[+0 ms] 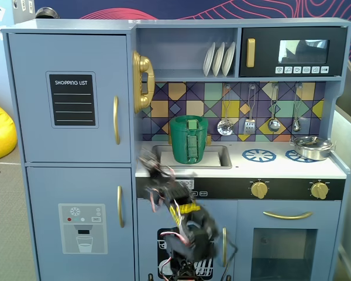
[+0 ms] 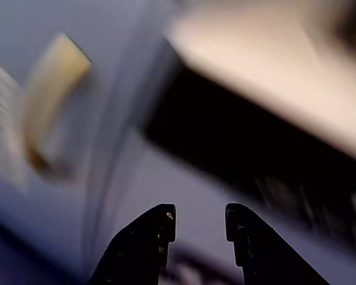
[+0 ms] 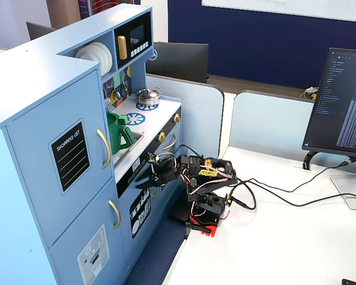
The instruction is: Close the left cabinet door
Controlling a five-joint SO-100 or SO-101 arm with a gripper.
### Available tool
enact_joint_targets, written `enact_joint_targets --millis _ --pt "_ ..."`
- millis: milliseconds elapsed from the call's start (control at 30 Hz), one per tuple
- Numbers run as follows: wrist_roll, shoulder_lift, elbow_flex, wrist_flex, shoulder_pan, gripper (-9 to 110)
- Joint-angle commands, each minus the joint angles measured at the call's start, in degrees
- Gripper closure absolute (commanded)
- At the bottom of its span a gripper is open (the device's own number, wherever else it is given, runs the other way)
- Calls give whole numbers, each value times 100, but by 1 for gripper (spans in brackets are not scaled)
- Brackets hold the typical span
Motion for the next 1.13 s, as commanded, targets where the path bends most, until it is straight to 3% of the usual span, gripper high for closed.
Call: enact_joint_targets --millis 0,167,433,533,1100 --pt "360 1134 1099 1688 1494 101" --pt "1723 1187 1441 2918 1582 101" --pt "1705 1503 1441 4834 1687 101" --pt "2285 1512 1441 4913 1696 100" --pt "2276 1512 1441 4913 1696 97"
